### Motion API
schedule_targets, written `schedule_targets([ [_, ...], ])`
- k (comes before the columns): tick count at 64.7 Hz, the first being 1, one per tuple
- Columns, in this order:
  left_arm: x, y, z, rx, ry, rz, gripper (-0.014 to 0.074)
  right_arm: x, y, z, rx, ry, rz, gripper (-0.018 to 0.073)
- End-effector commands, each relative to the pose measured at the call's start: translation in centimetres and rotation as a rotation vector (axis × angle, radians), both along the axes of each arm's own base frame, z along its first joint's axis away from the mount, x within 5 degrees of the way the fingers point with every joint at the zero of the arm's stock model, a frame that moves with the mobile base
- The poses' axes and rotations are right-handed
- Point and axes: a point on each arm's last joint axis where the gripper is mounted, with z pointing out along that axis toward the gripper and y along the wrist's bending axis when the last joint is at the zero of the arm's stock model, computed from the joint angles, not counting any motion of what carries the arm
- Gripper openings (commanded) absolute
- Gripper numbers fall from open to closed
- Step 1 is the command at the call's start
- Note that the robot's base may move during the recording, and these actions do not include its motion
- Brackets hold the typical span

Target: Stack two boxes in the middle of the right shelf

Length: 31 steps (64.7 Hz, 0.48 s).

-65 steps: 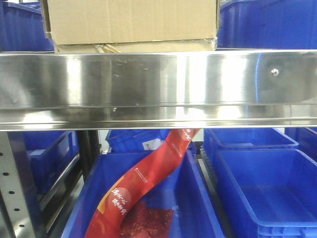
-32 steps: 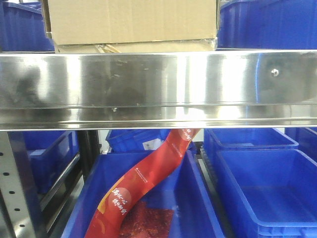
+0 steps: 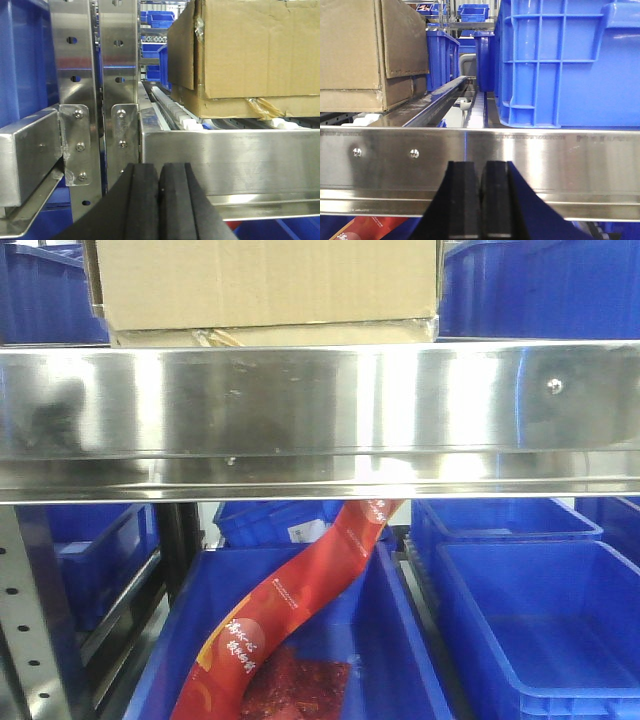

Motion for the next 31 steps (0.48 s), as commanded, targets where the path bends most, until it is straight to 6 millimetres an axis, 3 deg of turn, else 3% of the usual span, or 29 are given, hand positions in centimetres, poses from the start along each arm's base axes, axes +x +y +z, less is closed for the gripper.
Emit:
schedule_targets([
  [1, -0.06, 0.11, 0.20, -0.007, -0.018, 0.019, -0.0111, -0.04, -0.05, 0.21, -0.008, -0.024, -0.009, -0.0162],
  [31, -0.06, 0.23, 0.20, -0.006, -0.018, 0.041, -0.0111, -0.04, -0.05, 0.21, -0.008, -0.024, -0.009, -0.0162],
])
